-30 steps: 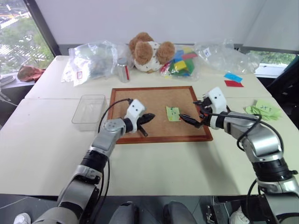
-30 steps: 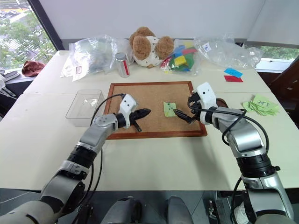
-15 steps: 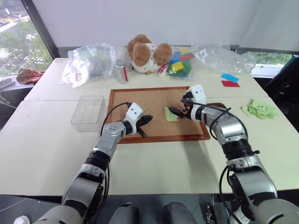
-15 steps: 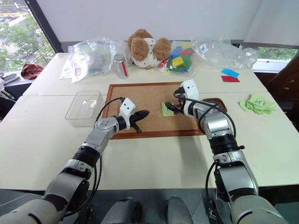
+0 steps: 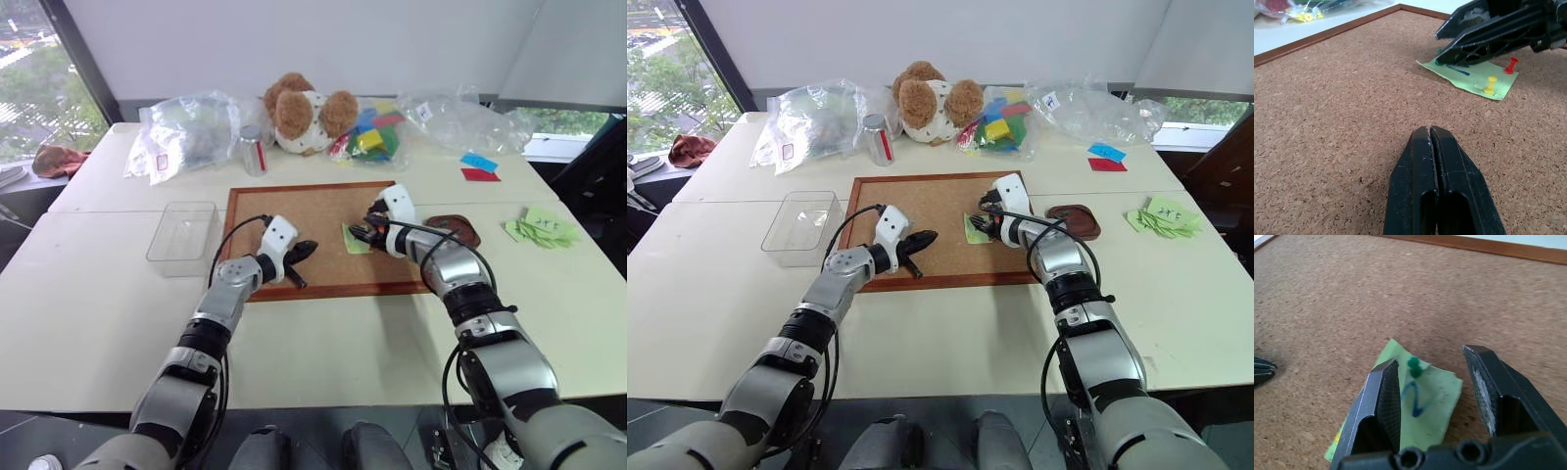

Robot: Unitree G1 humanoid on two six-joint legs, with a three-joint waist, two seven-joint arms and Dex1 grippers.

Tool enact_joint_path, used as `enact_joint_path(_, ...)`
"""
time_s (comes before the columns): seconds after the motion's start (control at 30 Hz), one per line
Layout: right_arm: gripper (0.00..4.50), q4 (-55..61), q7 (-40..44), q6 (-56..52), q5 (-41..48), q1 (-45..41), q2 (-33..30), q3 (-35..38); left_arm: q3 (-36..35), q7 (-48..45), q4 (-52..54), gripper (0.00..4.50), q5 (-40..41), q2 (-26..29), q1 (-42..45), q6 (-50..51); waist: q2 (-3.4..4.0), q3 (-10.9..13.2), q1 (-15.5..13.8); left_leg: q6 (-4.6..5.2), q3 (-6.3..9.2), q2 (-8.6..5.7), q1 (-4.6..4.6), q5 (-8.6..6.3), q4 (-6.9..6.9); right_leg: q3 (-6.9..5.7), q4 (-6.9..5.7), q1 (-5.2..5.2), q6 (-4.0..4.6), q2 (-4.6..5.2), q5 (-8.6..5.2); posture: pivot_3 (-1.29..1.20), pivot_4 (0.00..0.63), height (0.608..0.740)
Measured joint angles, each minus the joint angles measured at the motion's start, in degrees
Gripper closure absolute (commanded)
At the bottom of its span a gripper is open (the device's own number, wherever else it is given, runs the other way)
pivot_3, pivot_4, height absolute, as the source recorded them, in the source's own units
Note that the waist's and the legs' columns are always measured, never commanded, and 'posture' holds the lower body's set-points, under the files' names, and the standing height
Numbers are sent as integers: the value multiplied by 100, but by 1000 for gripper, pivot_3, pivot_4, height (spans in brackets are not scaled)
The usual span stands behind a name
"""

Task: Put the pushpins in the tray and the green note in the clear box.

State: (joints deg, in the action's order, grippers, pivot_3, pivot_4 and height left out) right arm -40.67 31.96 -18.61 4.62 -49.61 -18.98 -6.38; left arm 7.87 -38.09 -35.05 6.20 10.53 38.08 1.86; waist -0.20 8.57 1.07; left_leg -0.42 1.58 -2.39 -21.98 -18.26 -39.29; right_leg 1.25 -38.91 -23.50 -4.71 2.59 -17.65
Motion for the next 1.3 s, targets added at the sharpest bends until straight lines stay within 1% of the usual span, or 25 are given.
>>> enact_joint_path(0.1, 2234, -99, 34, 53, -12, -39, 2, 7, -20, 19, 40, 4500, -1, 1, -28, 14, 0, 0, 3, 0, 0, 0, 0, 0, 2, 0, -3, -4, 0, 0, 0, 0, 150, 740)
enact_joint_path(0.13, 2761, -121, 43, 56, -14, -40, 5, 8, -22, 32, 43, 4500, -1, 1, -32, 15, 0, 0, 2, -1, 0, 0, 0, 0, 2, 0, -5, -4, 0, 0, 0, 0, 150, 740)
enact_joint_path(0.17, 2988, -138, 46, 63, -18, -40, 17, 8, -28, 44, 51, 4500, -1, 1, -40, 17, 0, 0, 3, -1, 0, 0, 0, 1, 2, 0, -5, -4, 0, 0, 0, 0, 150, 740)
enact_joint_path(0.27, 4392, -206, 91, 144, -50, -50, 83, 9, -35, 95, 108, 4500, -5, 1, -76, 42, 0, 0, 5, -2, 0, 0, 1, 1, 2, 1, -6, -4, 0, 0, 0, 0, 150, 740)
enact_joint_path(0.3, 4456, -218, 118, 155, -55, -54, 115, 7, -35, 101, 118, 4500, -5, -2, -80, 52, 0, 0, 5, -3, 0, 0, 1, 1, 2, 1, -6, -4, 0, 0, 0, 0, 150, 740)
enact_joint_path(0.57, 4456, -150, 224, 129, -115, -41, 115, 13, -42, 108, 169, 4500, -7, -8, -102, 123, 0, 0, 7, -3, 0, 0, 2, 1, 2, 1, -7, -4, 0, 0, 0, 0, 150, 740)
enact_joint_path(0.7, 4456, 733, 239, -322, -81, 212, -25, 81, -20, 105, 197, 4500, -67, -13, -120, 136, 0, 0, -4, -3, 1, 0, -3, 1, 8, 1, -7, -13, 0, 1, 0, 0, 150, 740)
enact_joint_path(0.83, 4456, 2050, 166, -923, 93, 300, -239, 345, -11, 90, 199, 4500, -78, -13, -119, 171, 2, -1, -7, -3, 1, 0, -3, 1, 8, 1, -7, -14, 0, 1, 0, 0, 150, 740)
enact_joint_path(0.9, 4456, 2565, -23, -1218, 166, 346, -263, 551, -11, 89, 199, 4500, -79, -17, -120, 172, 2, -2, -10, -2, 1, 0, -4, 1, 9, 1, -6, -13, 0, 1, 0, 0, 150, 740)
enact_joint_path(1.0, 4456, 2924, -372, -1551, 256, 416, -306, 885, -12, 92, 197, 4500, -92, -52, -118, 172, 2, -2, -26, -2, 1, 0, -4, 1, 9, 1, -6, -13, 0, 2, 0, 0, 150, 740)
enact_joint_path(1.13, 4456, 2994, -966, -1697, 250, 672, -596, 1489, -3, 89, 208, 4500, -104, -94, -126, 172, 0, -3, -48, 1, 1, 0, -5, -1, 11, 0, 0, -10, 0, 4, 0, 0, 150, 740)
enact_joint_path(1.3, 4456, 2370, -1562, -1536, 99, 1171, -1058, 1995, -17, 89, 230, 4500, -128, -77, -152, 172, 2, -4, -33, 2, -3, 0, -3, -1, 11, 4, 1, -7, 0, 4, 0, 0, 150, 740)
